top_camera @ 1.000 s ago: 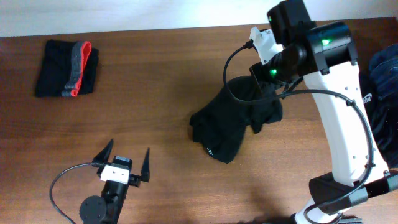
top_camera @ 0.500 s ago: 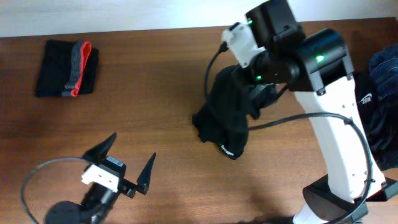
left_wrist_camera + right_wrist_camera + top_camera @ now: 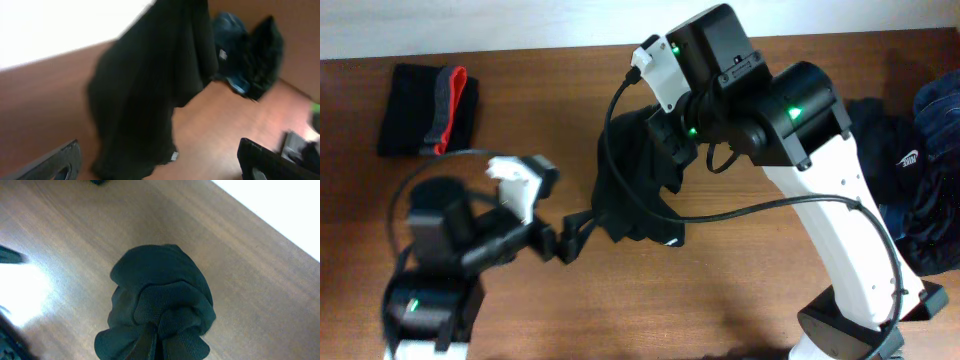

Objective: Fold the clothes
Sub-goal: 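Move left gripper to the hanging pants and grasp them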

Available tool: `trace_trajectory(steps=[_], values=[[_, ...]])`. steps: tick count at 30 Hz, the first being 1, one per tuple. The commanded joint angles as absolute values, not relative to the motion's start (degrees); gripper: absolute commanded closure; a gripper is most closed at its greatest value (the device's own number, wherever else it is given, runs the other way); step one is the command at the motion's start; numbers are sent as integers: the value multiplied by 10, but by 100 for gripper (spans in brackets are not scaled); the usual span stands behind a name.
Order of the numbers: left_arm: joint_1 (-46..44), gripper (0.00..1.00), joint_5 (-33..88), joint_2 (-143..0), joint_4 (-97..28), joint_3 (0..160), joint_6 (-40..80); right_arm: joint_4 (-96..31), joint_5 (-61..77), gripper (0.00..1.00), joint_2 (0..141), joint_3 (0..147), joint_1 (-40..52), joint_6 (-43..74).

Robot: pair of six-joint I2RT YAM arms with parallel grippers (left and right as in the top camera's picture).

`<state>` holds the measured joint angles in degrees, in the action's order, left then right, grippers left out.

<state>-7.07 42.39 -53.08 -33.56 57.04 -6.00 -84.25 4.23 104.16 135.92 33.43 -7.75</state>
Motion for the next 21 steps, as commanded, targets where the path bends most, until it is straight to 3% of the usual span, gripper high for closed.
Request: trace_trajectory(steps=[1, 13, 21], values=[[-109, 1, 457, -579, -300, 583, -63, -846, 70, 96, 1048, 1370, 341, -66], [-120, 0, 462, -683, -164, 583, -60, -861, 169, 96, 1042, 1370, 341, -83], [-120, 0, 415, -713, -149, 583, -61, -872, 222, 96, 1042, 1370, 341, -88]])
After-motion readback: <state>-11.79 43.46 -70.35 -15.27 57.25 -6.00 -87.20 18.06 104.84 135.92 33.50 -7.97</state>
